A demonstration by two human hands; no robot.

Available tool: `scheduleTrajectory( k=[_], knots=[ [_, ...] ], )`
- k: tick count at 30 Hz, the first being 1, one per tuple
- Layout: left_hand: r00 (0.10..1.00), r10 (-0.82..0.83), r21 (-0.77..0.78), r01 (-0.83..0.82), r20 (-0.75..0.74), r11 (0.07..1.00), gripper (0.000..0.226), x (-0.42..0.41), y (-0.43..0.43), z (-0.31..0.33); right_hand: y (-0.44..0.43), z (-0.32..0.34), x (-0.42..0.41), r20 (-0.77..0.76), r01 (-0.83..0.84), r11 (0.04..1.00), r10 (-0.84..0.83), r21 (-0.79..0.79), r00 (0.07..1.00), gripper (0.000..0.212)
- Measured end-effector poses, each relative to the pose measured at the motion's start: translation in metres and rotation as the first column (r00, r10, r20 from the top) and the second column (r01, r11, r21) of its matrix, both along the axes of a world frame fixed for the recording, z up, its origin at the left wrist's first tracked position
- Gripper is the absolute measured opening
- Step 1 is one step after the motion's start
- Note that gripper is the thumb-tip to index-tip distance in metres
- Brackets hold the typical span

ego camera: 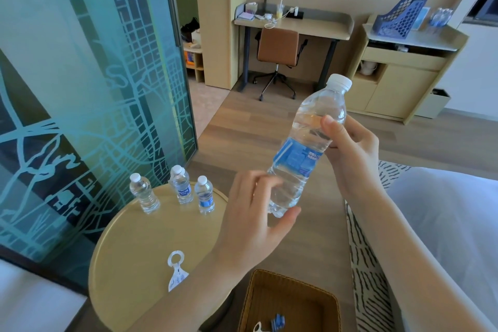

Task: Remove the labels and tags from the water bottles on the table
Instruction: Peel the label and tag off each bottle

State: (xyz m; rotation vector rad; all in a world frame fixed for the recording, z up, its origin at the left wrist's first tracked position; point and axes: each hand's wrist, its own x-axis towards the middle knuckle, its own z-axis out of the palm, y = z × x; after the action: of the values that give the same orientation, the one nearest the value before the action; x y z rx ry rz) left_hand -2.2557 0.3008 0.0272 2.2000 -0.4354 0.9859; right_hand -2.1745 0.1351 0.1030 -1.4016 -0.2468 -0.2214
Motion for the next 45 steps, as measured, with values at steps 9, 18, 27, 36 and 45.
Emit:
scheduleTrajectory(
  k=[9, 18, 27, 36, 45],
  knots=[
    [0.826, -0.055, -0.211, -0.078, -0.562, 0.974, 0.079, 0.014, -0.008, 0.008, 0.006, 0.003, -0.003, -0.006, 0.019, 1.0, -0.019, 0.004, 1.0, 0.031],
    [0.846, -0.13, -0.35, -0.071, -0.517, 0.934, 0.054, 0.015, -0.013, 0.01, 0.006, 0.01, -0.002, 0.037, 0.045, 0.994, -0.042, -0.096, 0.998, 0.029],
    [0.885, -0.158, -0.43, -0.052, -0.439, 0.901, 0.055, 0.016, -0.015, 0.015, 0.009, 0.017, -0.002, 0.05, 0.067, 0.992, -0.062, -0.106, 0.997, 0.025],
    [0.907, -0.215, -0.555, -0.024, -0.362, 0.832, 0.04, 0.003, -0.014, 0.024, -0.015, 0.006, 0.021, -0.165, -0.287, 0.944, 0.313, 0.162, 0.935, 0.044],
    [0.914, -0.251, -0.563, 0.029, -0.32, 0.826, 0.042, 0.001, -0.013, 0.032, -0.005, -0.001, 0.018, -0.019, -0.365, 0.93, 0.366, 0.051, 0.93, 0.034]
  ],
)
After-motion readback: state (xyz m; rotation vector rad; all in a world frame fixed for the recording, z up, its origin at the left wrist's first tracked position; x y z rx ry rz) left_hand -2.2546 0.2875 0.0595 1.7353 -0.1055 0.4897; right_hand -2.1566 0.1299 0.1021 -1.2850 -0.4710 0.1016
